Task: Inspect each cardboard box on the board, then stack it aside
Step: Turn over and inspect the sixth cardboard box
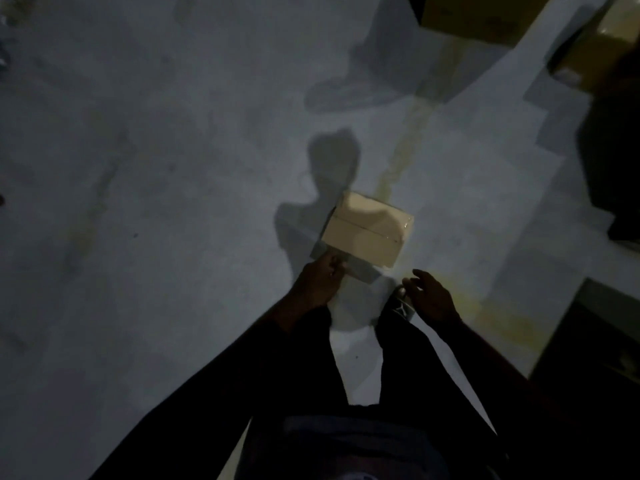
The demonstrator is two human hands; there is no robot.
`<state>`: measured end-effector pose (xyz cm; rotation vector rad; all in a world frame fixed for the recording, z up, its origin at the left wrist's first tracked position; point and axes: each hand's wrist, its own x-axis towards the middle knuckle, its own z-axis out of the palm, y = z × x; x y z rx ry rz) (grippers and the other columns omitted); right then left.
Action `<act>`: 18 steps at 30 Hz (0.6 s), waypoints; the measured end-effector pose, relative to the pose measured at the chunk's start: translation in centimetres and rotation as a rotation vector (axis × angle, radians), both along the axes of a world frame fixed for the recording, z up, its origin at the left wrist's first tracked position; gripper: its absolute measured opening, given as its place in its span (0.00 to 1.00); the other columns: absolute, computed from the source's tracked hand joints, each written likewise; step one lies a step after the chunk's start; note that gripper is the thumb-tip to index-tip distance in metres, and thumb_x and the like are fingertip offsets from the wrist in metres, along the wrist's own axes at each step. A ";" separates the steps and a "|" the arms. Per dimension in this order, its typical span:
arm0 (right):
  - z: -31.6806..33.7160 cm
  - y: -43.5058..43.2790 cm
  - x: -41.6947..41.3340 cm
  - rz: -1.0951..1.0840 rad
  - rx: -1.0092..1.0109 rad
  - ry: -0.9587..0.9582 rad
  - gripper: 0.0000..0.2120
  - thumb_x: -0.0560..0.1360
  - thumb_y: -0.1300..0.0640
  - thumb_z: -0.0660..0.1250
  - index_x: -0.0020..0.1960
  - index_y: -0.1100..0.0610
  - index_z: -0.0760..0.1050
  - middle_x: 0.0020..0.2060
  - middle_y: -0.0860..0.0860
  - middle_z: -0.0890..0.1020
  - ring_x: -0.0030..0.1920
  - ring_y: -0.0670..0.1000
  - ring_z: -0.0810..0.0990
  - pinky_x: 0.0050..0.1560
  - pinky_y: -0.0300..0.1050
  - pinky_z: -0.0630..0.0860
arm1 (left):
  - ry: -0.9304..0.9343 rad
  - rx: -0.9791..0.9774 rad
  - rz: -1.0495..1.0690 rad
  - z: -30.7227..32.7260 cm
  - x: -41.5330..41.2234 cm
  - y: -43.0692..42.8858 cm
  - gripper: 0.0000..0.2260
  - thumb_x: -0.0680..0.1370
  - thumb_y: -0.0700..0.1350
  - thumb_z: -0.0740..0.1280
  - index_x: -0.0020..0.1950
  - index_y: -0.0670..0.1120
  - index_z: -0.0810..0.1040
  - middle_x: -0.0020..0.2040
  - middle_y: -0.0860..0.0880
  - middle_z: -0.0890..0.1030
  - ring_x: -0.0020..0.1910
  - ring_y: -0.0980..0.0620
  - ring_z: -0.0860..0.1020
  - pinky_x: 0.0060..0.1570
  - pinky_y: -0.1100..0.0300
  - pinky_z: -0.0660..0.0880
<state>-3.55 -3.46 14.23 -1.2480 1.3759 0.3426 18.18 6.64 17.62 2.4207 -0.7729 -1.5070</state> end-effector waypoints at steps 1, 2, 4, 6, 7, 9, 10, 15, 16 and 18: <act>-1.2 -0.8 0.4 -0.025 0.006 0.022 0.26 0.83 0.46 0.62 0.78 0.56 0.65 0.70 0.57 0.75 0.67 0.58 0.75 0.58 0.40 0.68 | 0.008 0.029 -0.009 -1.7 0.9 -1.2 0.18 0.83 0.51 0.62 0.69 0.42 0.72 0.67 0.40 0.77 0.65 0.42 0.76 0.64 0.50 0.72; -2.8 -1.4 0.6 -0.056 0.004 0.042 0.26 0.83 0.47 0.62 0.77 0.56 0.65 0.69 0.57 0.75 0.67 0.57 0.75 0.58 0.40 0.68 | 0.018 0.049 -0.033 -3.6 1.8 -2.4 0.19 0.83 0.51 0.62 0.71 0.41 0.72 0.68 0.40 0.76 0.66 0.43 0.75 0.66 0.50 0.70; -6.7 -2.7 1.1 -0.107 -0.008 0.083 0.26 0.83 0.47 0.63 0.77 0.58 0.65 0.69 0.59 0.76 0.67 0.58 0.76 0.57 0.37 0.69 | 0.057 0.072 -0.083 -7.7 3.6 -4.7 0.22 0.84 0.51 0.61 0.74 0.41 0.69 0.71 0.41 0.73 0.69 0.44 0.73 0.68 0.52 0.68; -11.2 -3.7 1.8 -0.164 0.001 0.133 0.26 0.83 0.50 0.63 0.76 0.59 0.66 0.69 0.59 0.75 0.64 0.57 0.77 0.44 0.28 0.67 | 0.069 0.115 -0.116 -12.3 5.7 -6.9 0.24 0.83 0.53 0.62 0.76 0.43 0.67 0.73 0.43 0.72 0.69 0.45 0.73 0.67 0.54 0.70; -13.5 -4.2 2.3 -0.195 0.000 0.154 0.25 0.83 0.50 0.63 0.76 0.60 0.66 0.68 0.59 0.76 0.59 0.56 0.79 0.37 0.27 0.67 | 0.062 0.131 -0.142 -14.9 6.8 -7.8 0.25 0.83 0.54 0.62 0.76 0.43 0.66 0.73 0.43 0.72 0.69 0.45 0.73 0.66 0.55 0.70; -17.9 -4.9 3.9 -0.245 -0.007 0.184 0.25 0.82 0.49 0.64 0.75 0.59 0.68 0.66 0.58 0.78 0.51 0.55 0.81 0.40 0.28 0.72 | 0.040 0.154 -0.207 -20.4 8.9 -9.3 0.24 0.83 0.54 0.61 0.75 0.42 0.67 0.72 0.41 0.73 0.67 0.44 0.74 0.64 0.56 0.71; -20.2 -5.1 4.7 -0.264 0.000 0.191 0.25 0.82 0.49 0.65 0.75 0.58 0.69 0.65 0.58 0.80 0.52 0.55 0.82 0.50 0.36 0.77 | 0.032 0.162 -0.229 -23.0 9.7 -9.9 0.24 0.83 0.54 0.60 0.75 0.41 0.68 0.71 0.41 0.73 0.67 0.43 0.74 0.63 0.56 0.70; -32.5 -5.9 8.5 -0.202 0.006 0.217 0.25 0.82 0.49 0.65 0.74 0.61 0.67 0.63 0.59 0.80 0.60 0.56 0.79 0.65 0.49 0.71 | -0.020 0.234 -0.275 -35.8 11.8 -11.0 0.27 0.84 0.56 0.59 0.78 0.41 0.64 0.75 0.41 0.69 0.73 0.44 0.68 0.67 0.58 0.64; -34.8 -6.0 9.1 -0.187 -0.023 0.234 0.25 0.82 0.50 0.64 0.74 0.62 0.67 0.63 0.60 0.80 0.63 0.57 0.79 0.64 0.46 0.69 | -0.033 0.254 -0.271 -38.2 11.8 -10.9 0.28 0.84 0.55 0.60 0.78 0.40 0.62 0.76 0.40 0.68 0.74 0.43 0.67 0.69 0.58 0.63; -38.9 -6.2 9.8 -0.197 -0.055 0.296 0.23 0.82 0.52 0.64 0.72 0.64 0.68 0.64 0.62 0.79 0.65 0.59 0.77 0.62 0.45 0.68 | -0.055 0.284 -0.261 -42.6 11.8 -10.5 0.30 0.83 0.53 0.61 0.79 0.39 0.58 0.77 0.39 0.64 0.75 0.42 0.64 0.71 0.57 0.61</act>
